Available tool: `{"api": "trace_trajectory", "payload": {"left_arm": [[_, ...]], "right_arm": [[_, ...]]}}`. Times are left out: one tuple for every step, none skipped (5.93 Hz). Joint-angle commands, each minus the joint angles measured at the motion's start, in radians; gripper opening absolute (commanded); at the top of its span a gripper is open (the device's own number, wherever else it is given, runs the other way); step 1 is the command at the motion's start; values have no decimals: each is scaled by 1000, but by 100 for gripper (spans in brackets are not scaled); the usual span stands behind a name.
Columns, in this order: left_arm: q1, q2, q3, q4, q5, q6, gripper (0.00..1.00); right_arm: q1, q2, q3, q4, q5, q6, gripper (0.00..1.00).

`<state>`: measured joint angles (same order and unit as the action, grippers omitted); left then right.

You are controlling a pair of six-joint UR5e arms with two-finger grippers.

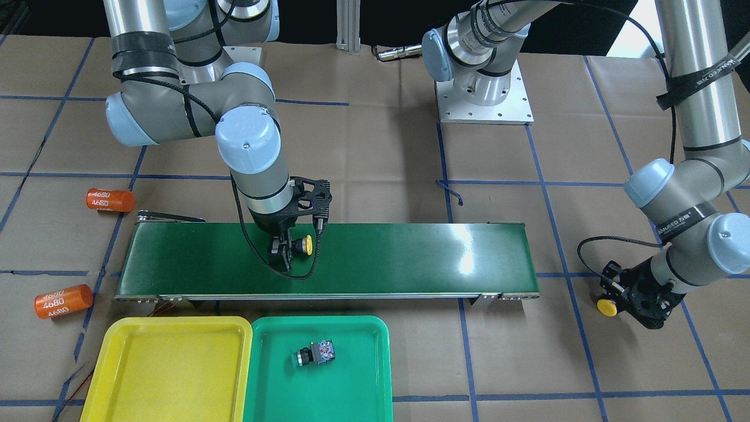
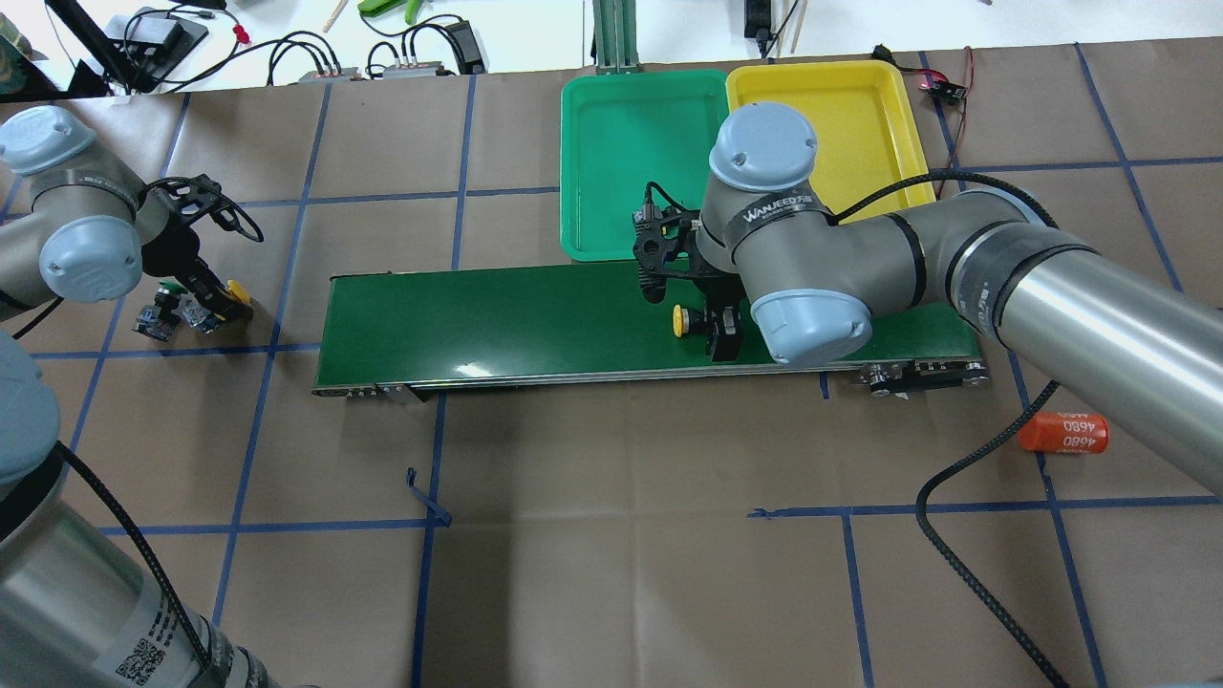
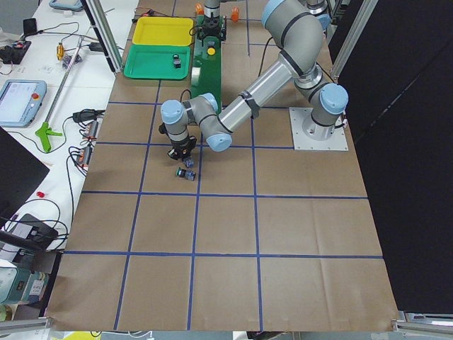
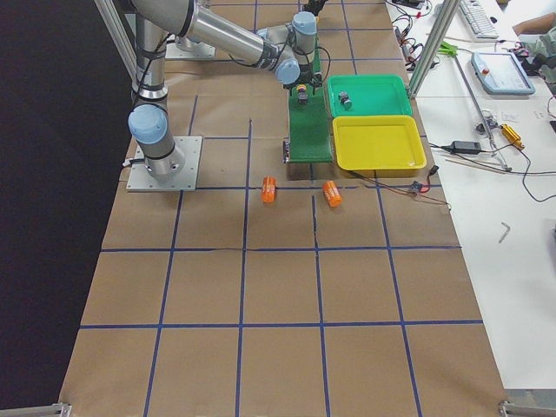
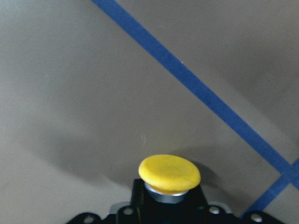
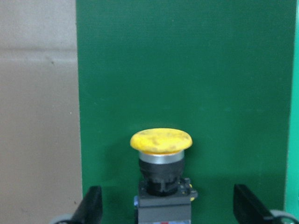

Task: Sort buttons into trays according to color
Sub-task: 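Carry yellow button over yellow tray with right while left places another on belt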

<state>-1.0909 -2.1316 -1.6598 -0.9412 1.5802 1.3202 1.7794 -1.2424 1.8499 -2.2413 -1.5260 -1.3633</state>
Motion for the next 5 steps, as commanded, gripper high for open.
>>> {"api": "trace_trajectory", "payload": {"left_arm": [[-18,36,2,-13,3,1,0],[-36,94,-4,-89,-14,34,0],[-103,158,-5,-143,-26,151,0],[-169,198,-17,-196,-26,275,0],[-229,238,-53,-208,-20,375,0]], "right_arm": [[-35,-3,11,3,-9,-17,48],[-58,-3,17,6,-60,-49,28],[-80,-6,17,11,-65,-89,10],[-89,-24,14,11,-68,-114,9],[-112,-52,-1,11,-103,-137,10]]}}
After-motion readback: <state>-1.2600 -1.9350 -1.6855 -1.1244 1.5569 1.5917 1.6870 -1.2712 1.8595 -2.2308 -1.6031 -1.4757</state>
